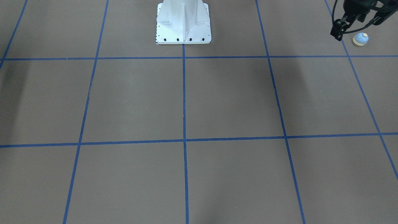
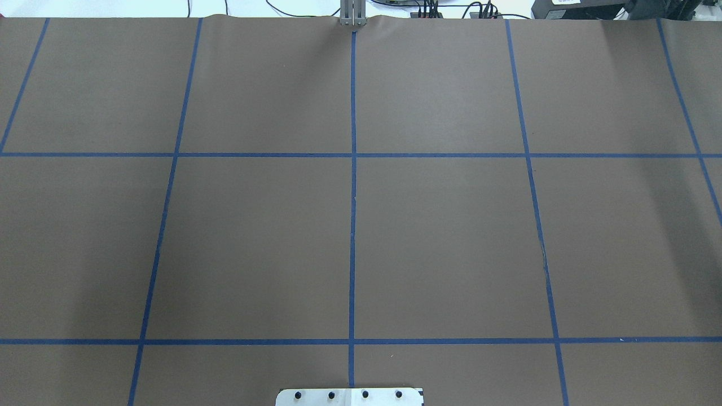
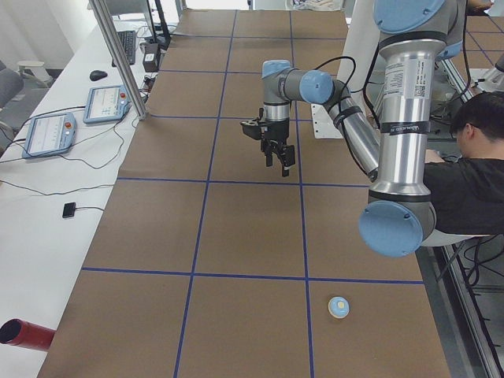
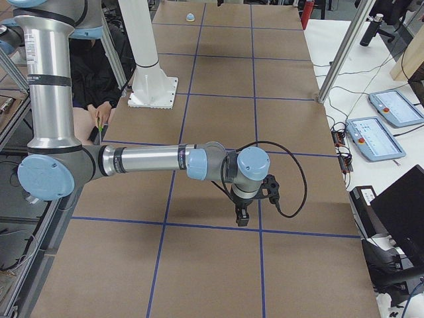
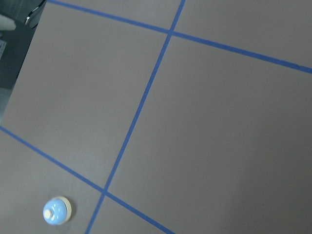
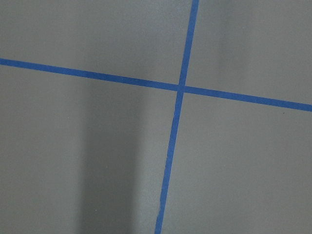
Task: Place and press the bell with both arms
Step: 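Move the left gripper toward the blue service bell near the robot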
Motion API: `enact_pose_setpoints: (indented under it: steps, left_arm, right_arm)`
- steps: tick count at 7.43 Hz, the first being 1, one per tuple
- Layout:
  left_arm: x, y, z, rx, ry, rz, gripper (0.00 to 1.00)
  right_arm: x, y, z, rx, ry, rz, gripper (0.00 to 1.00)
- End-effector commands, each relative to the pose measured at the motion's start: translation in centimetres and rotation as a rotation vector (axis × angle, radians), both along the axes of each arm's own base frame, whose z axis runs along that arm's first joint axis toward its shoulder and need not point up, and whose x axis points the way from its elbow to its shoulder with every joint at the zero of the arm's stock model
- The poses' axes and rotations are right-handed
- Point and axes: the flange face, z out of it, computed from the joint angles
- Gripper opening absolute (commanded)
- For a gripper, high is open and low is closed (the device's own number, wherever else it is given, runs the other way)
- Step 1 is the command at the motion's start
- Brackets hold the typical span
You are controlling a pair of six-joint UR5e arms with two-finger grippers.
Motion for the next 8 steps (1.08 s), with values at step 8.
enact_pose_setpoints:
  steps: [8]
  left_arm:
    - [10.1,16.3,9.7,-0.15,-0.556,-0.757,1.0]
  right_arm:
    - [0.1,-0.7,-0.7,0.017,0.004,0.0,1.0]
